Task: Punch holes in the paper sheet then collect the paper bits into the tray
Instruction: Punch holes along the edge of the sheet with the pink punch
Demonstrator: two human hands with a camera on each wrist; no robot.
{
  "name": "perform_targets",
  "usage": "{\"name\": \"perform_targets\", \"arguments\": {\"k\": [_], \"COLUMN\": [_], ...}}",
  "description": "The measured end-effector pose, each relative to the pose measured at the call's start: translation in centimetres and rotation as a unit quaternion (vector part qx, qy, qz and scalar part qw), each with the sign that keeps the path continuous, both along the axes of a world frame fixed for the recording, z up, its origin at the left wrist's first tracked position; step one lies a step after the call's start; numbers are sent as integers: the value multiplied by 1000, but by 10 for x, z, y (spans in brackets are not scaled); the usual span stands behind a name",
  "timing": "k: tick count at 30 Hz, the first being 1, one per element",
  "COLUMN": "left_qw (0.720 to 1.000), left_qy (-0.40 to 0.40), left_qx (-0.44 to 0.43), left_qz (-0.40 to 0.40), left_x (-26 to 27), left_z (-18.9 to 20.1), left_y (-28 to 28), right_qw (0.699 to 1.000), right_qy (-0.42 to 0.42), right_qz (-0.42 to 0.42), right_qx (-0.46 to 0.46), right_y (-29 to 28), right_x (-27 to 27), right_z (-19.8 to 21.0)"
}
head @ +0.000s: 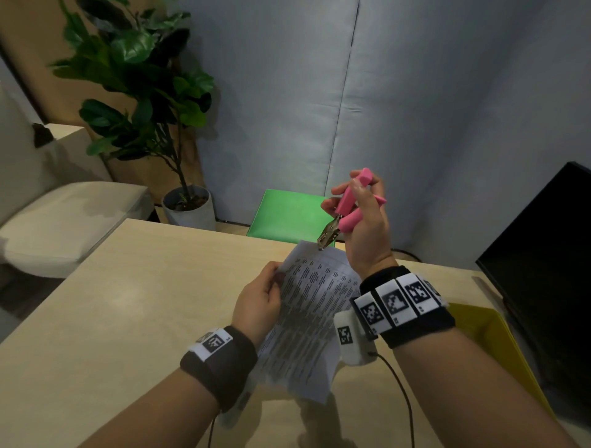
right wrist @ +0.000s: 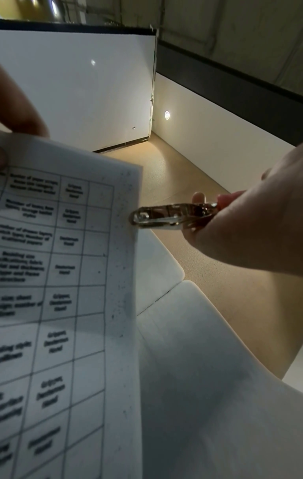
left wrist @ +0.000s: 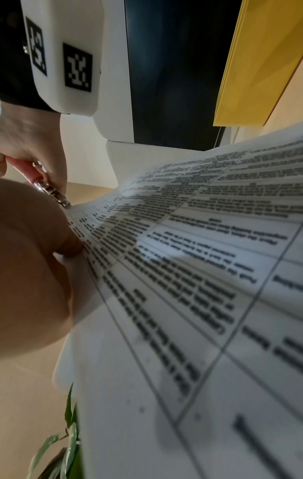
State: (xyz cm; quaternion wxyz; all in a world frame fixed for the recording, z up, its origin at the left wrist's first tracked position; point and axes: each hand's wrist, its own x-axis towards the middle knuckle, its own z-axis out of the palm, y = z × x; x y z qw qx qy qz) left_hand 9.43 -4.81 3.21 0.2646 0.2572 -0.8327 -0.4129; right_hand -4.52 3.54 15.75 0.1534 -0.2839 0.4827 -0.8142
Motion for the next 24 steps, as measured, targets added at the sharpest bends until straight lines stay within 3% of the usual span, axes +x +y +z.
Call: {"name": "perform_targets", "arguments": {"k": [10, 24], "left_qw": [1000, 1000], "left_qy": [8, -9], "left_qx": [-11, -11], "left_qz": [-7, -27], "left_x": [2, 1], "left_z": [-5, -1], "left_y": [-2, 1], "right_qw": [997, 998], "right_qy": [-51, -37], "right_qz": [38, 32], "right_qx": [-47, -51], "right_y": [3, -1], "right_x": [-7, -6], "right_z": [-6, -9]}}
